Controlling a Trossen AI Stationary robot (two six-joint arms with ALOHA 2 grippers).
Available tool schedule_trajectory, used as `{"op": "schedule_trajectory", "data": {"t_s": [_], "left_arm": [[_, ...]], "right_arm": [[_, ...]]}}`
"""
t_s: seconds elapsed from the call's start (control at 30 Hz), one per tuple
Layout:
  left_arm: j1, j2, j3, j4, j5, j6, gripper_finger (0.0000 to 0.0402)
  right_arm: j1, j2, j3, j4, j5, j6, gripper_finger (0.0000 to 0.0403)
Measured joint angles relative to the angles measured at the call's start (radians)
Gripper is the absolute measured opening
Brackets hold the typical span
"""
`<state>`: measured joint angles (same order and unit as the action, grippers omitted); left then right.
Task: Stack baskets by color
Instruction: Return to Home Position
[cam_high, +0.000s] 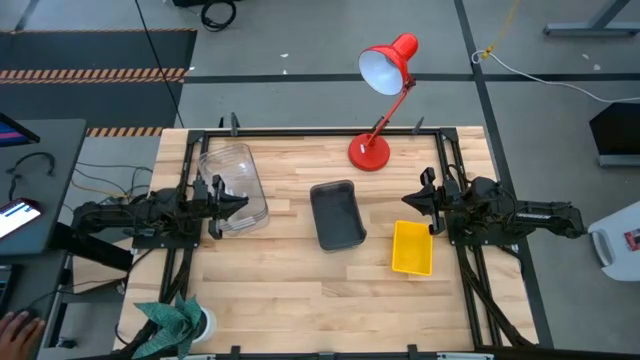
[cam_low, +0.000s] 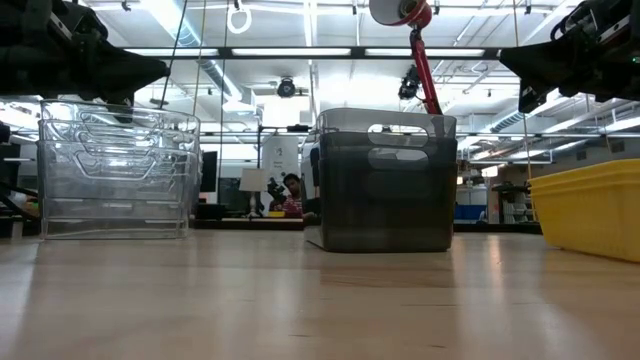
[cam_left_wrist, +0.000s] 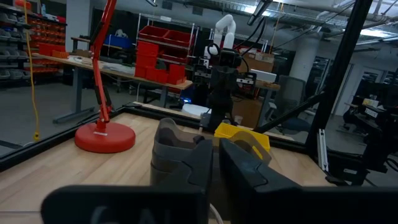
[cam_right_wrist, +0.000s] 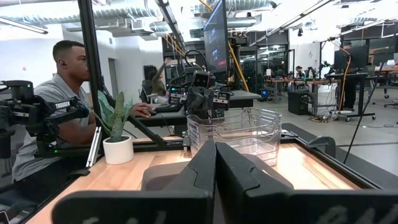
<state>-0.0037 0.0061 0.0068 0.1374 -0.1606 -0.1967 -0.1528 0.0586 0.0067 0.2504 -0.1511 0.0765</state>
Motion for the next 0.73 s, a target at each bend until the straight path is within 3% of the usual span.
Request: {"op": "schedule_trajectory", "data": {"t_s": [0.73], "left_arm": [[0.0, 0.0, 0.0, 0.0, 0.0, 0.0, 0.0029]], "right_arm": [[0.0, 0.0, 0.0, 0.0, 0.0, 0.0, 0.0016]]}}
